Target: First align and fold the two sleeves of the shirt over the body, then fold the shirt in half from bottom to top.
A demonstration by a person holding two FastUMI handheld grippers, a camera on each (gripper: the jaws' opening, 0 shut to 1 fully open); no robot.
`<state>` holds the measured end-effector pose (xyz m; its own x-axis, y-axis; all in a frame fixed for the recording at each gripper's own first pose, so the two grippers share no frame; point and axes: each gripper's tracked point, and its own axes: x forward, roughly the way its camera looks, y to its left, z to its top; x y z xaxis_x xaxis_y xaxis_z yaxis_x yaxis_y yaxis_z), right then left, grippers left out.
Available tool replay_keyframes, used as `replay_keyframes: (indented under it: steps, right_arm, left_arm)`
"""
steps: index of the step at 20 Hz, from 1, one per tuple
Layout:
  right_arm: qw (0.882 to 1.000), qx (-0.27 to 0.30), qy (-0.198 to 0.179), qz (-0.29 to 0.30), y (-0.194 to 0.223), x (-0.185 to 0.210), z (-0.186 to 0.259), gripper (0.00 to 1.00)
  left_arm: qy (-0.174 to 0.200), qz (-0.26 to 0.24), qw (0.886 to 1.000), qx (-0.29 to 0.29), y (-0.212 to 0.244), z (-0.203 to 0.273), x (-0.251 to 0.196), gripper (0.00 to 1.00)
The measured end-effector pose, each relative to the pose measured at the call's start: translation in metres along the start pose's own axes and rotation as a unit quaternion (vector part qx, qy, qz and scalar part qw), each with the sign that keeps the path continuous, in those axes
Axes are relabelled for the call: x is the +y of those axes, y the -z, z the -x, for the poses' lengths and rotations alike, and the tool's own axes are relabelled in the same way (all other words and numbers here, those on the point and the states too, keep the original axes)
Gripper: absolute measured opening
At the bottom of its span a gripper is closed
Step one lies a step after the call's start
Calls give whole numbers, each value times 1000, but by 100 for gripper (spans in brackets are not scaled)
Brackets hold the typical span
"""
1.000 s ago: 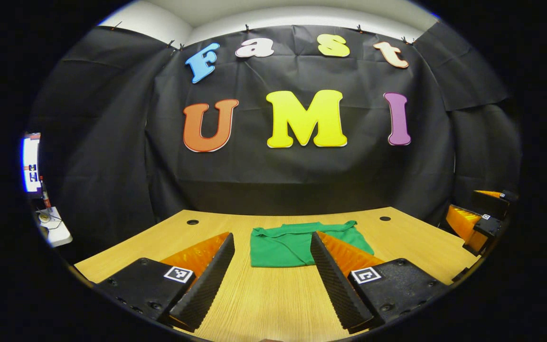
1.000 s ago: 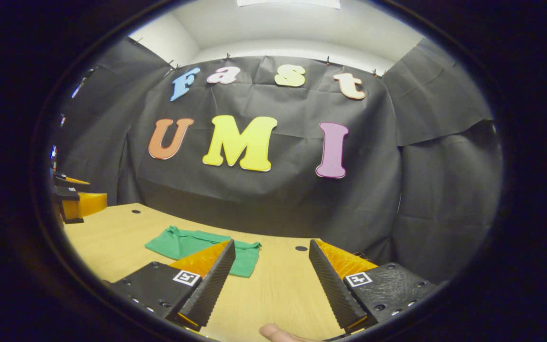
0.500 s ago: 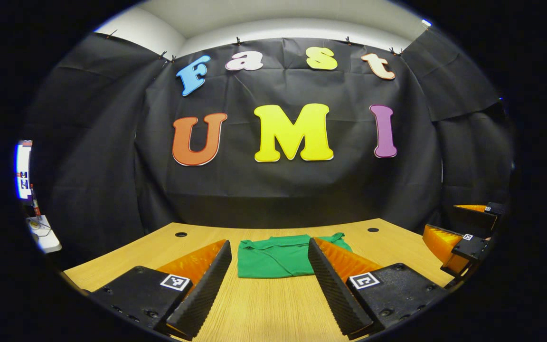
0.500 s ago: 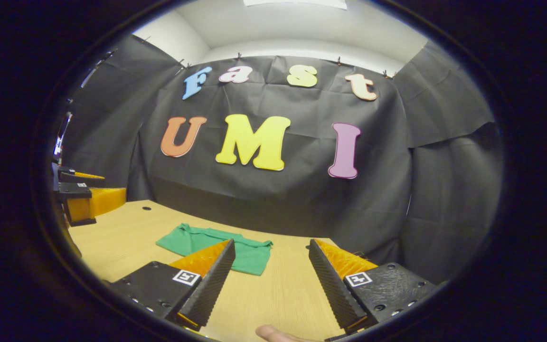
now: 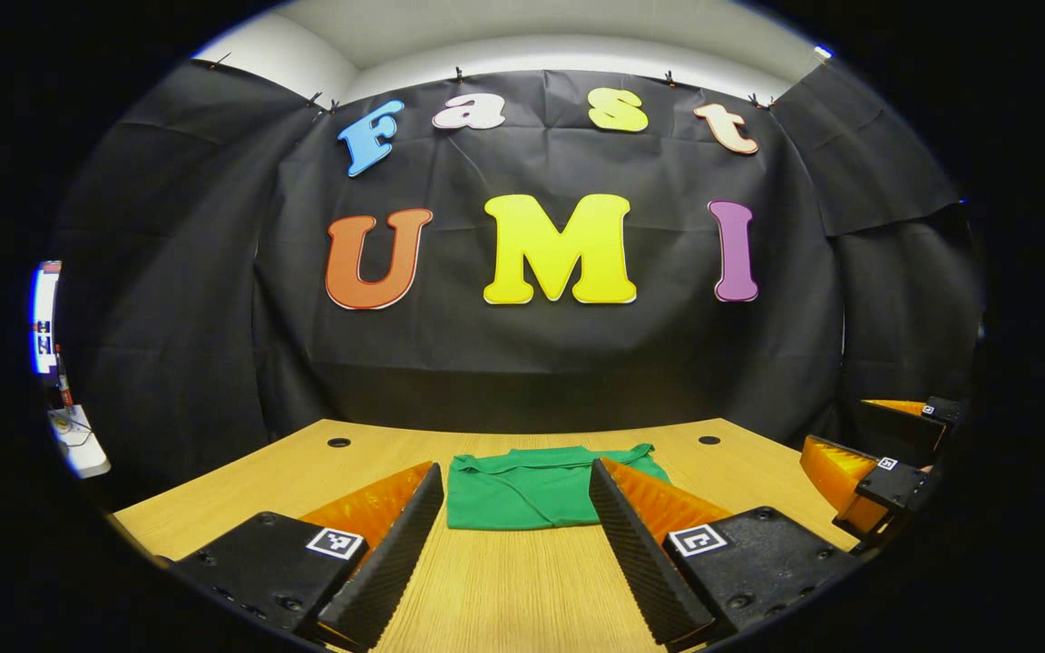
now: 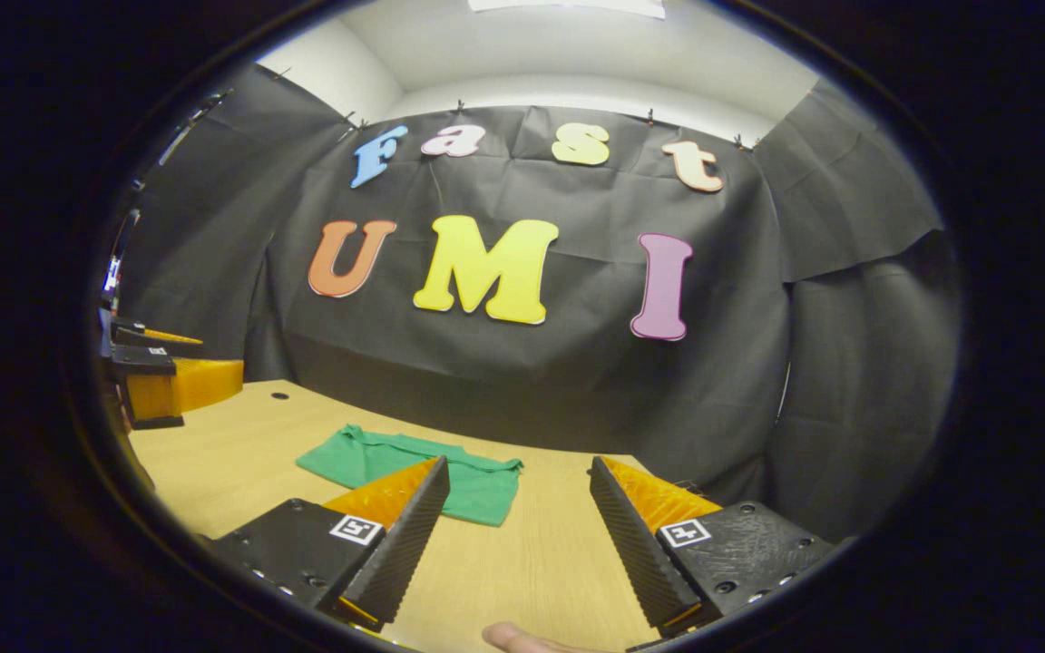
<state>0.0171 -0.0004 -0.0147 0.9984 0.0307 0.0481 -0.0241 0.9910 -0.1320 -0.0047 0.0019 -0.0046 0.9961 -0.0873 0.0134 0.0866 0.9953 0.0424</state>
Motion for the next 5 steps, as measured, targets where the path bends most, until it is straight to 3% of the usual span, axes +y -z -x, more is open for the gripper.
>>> replay_keyframes:
  steps: [5]
  right_arm:
    - [1000, -5, 0, 2, -2, 1, 1, 95]
  left_arm:
    - [3, -4, 1000, 0, 0, 1, -3, 100]
